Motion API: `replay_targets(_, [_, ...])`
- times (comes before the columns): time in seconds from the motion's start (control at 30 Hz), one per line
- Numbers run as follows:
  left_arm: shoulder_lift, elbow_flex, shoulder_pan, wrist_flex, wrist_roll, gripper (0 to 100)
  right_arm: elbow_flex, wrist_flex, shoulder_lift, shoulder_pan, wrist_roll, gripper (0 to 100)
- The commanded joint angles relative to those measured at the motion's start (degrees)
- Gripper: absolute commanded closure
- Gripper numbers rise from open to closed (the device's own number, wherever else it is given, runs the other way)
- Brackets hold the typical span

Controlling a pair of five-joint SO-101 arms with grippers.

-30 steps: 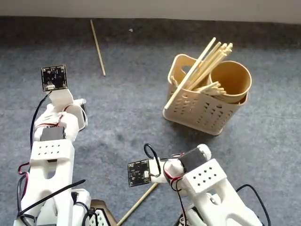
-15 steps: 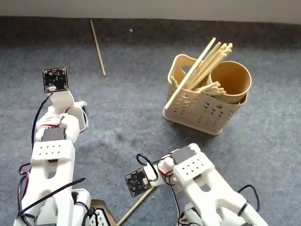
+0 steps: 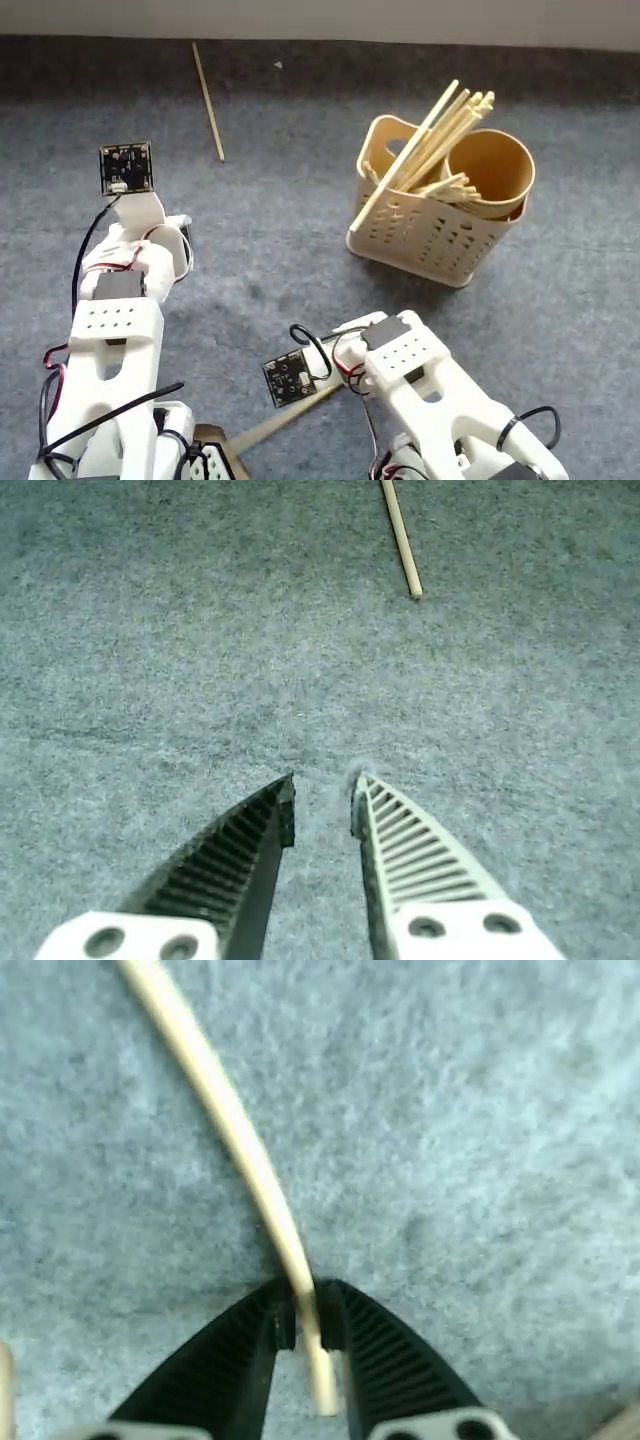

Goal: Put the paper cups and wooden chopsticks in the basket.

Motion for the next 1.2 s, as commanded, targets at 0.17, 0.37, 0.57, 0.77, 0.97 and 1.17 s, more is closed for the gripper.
replay_targets(0.17, [-0.4, -0.3, 0.8, -1.0, 0.2, 89, -11.8, 0.2, 1.7, 4.7, -21.4, 99.2])
replay_targets(0.37, [-0.4, -0.3, 0.7, -1.0, 0.2, 89, -27.5, 5.0, 1.7, 10.8, -43.3, 99.3])
replay_targets(0.57, [-0.4, -0.3, 0.7, -1.0, 0.2, 89, -44.5, 7.4, 1.7, 16.7, -60.9, 99.3])
replay_targets(0.77, [-0.4, -0.3, 0.7, -1.0, 0.2, 89, -55.5, 2.1, -0.2, 16.8, -71.4, 99.3])
replay_targets(0.97, [-0.4, -0.4, 0.7, -1.1, 0.2, 89, -56.2, -1.4, -8.8, 15.7, -74.3, 99.3])
replay_targets(1.17, [-0.4, -0.4, 0.7, -1.1, 0.2, 89, -56.1, -3.5, -15.3, 15.0, -75.1, 99.3])
